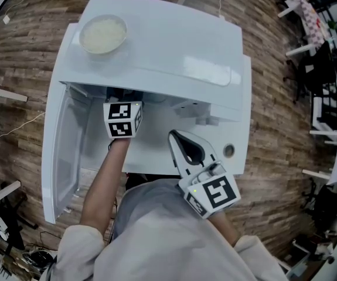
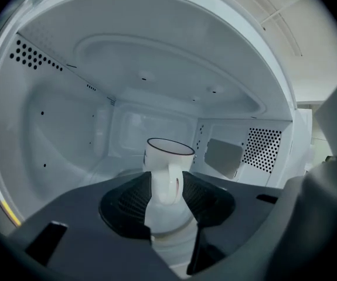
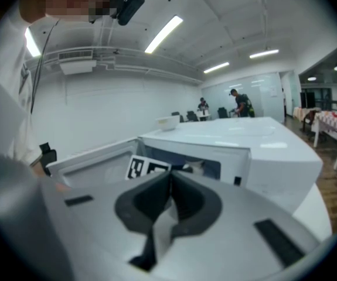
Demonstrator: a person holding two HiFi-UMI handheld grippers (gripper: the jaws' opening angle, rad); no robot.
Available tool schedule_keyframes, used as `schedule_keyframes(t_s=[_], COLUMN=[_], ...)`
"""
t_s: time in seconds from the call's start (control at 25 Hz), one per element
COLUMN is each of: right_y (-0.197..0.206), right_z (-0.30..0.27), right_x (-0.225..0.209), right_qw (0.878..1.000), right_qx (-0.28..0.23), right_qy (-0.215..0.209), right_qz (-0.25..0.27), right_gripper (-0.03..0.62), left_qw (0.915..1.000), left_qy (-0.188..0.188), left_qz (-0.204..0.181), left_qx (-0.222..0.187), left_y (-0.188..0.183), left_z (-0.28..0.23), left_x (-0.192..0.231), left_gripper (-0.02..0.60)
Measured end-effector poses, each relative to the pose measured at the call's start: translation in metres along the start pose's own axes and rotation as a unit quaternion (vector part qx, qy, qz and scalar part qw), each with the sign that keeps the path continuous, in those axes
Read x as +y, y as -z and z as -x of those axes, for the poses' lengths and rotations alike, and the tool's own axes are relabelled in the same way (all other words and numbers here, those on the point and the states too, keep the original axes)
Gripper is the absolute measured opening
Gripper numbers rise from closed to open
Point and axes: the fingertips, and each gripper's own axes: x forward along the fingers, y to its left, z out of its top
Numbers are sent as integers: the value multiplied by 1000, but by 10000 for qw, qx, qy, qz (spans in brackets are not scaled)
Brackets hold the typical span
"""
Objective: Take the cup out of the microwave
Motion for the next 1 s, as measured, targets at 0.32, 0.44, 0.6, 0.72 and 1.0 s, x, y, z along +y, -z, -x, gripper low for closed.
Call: schedule_keyframes(t_s=[0.32,0.44,0.6,0.72,1.0], right_y=[2,3,5,6,8], right_z=[0,1,1,1,2], right_x=[-6,-8,-10,-10,-15], right_qw=[10000,10000,10000,9999,9999], right_qx=[22,32,46,49,84], right_qy=[34,48,64,66,71], right_qz=[-31,-38,-58,-89,-111], right_gripper=[23,23,23,23,23], left_qw=[10000,10000,9998,9996,9993], left_qy=[18,-15,-74,-141,-134], left_qz=[-79,-98,-163,-219,-342], left_qx=[25,-1,-37,-52,-51], left_y=[4,4,3,3,1], left_z=[-8,-9,-9,-7,-12], left_x=[-3,-3,-2,-1,-4], left_gripper=[164,164,149,92,80])
